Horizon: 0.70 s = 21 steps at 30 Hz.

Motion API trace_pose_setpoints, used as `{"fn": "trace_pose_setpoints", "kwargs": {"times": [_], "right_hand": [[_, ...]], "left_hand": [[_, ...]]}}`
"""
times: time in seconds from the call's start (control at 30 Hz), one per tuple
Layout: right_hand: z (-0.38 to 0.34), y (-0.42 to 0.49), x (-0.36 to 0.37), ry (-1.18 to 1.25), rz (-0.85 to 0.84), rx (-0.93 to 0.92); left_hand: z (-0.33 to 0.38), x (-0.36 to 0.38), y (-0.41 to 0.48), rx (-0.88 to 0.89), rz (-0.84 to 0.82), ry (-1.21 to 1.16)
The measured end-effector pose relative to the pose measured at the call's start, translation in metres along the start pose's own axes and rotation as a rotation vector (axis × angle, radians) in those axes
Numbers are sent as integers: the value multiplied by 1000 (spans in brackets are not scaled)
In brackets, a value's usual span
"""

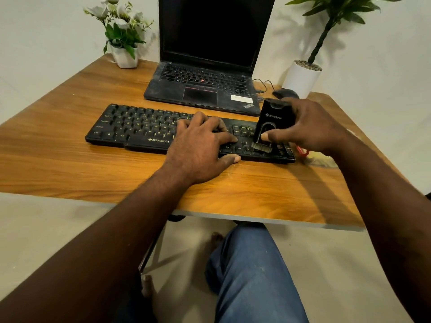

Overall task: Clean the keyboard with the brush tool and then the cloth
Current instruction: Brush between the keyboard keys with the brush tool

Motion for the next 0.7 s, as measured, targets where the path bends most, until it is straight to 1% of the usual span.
{"fn": "trace_pose_setpoints", "kwargs": {"times": [0.17, 0.33, 0.37, 0.43, 0.5, 0.53, 0.6, 0.67, 0.7], "right_hand": [[1, 9, 13, 57, 27, 96], [-17, 13, 25, 75, 28, 112], [-17, 13, 24, 57, 28, 117], [-14, 13, 18, -70, 39, 128], [-11, 13, 5, -202, 97, 137], [-13, 13, -1, -227, 126, 130], [-17, 13, 0, -191, 128, 124], [-18, 13, 12, -111, 75, 151], [-17, 13, 17, -112, 54, 164]], "left_hand": [[-1, 0, 0, -3, 0, -6], [0, 1, 0, -4, -1, 7], [0, 1, 0, -3, -2, 9], [0, 0, -1, -1, 0, 8], [0, 0, -1, -4, -2, -3], [-1, 0, 0, -6, -4, -5], [-1, -1, 0, -8, -4, -4], [-1, -1, 0, -9, -3, -7], [-1, -1, 0, -9, -4, -8]]}}
Point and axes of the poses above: each hand's wrist, its own y-axis towards the middle knuckle, its own x-axis out of the palm, z = x × y, the point moved 10 cm from there along y, towards the middle knuckle, and after that the axes turned 5 degrees about z, right-handed, at the moved point
